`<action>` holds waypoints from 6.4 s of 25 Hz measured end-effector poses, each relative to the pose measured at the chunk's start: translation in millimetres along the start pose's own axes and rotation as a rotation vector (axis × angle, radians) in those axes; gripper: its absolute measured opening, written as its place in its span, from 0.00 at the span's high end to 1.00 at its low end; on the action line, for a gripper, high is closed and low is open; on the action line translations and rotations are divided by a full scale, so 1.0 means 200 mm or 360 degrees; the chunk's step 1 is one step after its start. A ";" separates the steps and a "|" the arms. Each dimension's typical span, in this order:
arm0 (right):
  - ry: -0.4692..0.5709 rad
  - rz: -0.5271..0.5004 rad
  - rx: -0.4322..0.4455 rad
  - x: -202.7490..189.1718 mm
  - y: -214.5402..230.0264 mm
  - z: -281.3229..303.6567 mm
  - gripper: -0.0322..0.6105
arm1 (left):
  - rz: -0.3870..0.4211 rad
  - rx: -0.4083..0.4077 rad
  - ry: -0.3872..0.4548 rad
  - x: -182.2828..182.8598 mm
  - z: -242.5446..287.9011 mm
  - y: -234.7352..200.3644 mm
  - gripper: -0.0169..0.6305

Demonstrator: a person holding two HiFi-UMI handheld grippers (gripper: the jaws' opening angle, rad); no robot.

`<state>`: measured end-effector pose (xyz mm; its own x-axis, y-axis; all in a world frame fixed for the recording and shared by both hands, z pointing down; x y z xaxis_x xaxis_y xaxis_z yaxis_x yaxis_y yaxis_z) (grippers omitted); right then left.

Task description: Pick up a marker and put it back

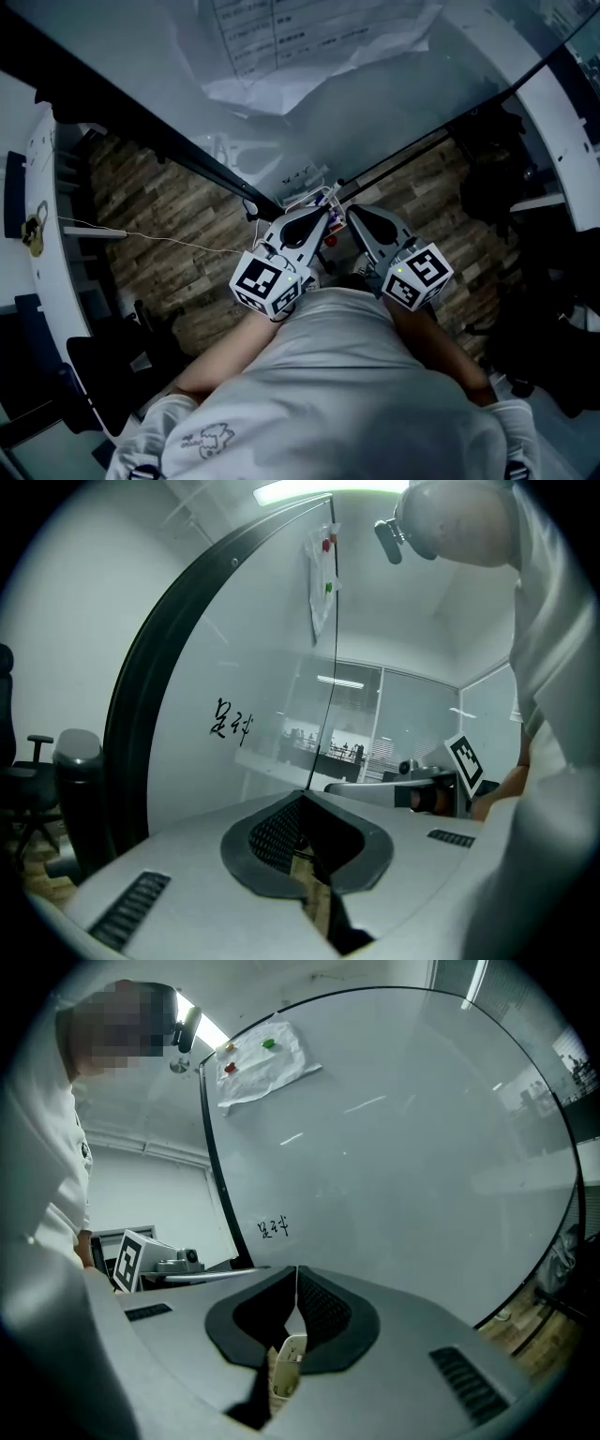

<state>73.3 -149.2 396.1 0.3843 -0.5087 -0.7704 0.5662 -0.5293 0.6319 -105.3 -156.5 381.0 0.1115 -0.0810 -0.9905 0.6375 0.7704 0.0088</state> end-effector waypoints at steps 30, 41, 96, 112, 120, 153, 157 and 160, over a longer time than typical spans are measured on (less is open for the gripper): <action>-0.0275 0.0165 0.0036 -0.11 0.41 0.22 0.93 | -0.0015 0.0143 -0.0313 -0.17 0.21 0.01 0.97; -0.0274 0.0249 -0.0006 -0.12 0.51 0.29 0.85 | 0.0017 0.0162 -0.0373 -0.17 0.23 -0.05 0.97; -0.0233 0.0176 -0.0034 -0.12 0.39 0.35 0.83 | -0.0019 0.0086 -0.0364 -0.19 0.13 -0.11 0.97; -0.0097 0.0024 -0.0105 0.01 0.23 0.25 0.83 | 0.0070 0.0014 -0.0206 -0.07 0.06 -0.09 0.97; -0.0038 -0.0107 -0.0133 0.06 0.09 0.19 0.83 | 0.0109 -0.0071 -0.0111 -0.02 0.01 -0.08 0.97; 0.0173 -0.0315 -0.0209 -0.05 -0.39 -0.23 0.83 | 0.0092 -0.0133 0.0081 0.05 -0.32 0.20 0.97; 0.0139 -0.0365 -0.0137 -0.05 -0.40 -0.35 0.83 | 0.0072 -0.0018 0.0100 0.03 -0.35 0.35 0.97; 0.0126 -0.0376 -0.0086 -0.06 -0.41 -0.45 0.83 | 0.0028 0.0057 0.0088 -0.01 -0.37 0.46 0.97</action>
<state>88.0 -39.5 346.2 0.2912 -0.3190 -0.9019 0.6844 -0.5893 0.4294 -102.8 -38.3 373.7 0.0812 -0.0319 -0.9962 0.6628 0.7482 0.0301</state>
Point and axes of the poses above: the fingertips, and each gripper's own axes: z forward along the fingers, y to its right, x out of its top, the point moved 9 cm from there along -z, backward along the fingers, and after that the axes turned 15 degrees about z, right-handed, at the moved point
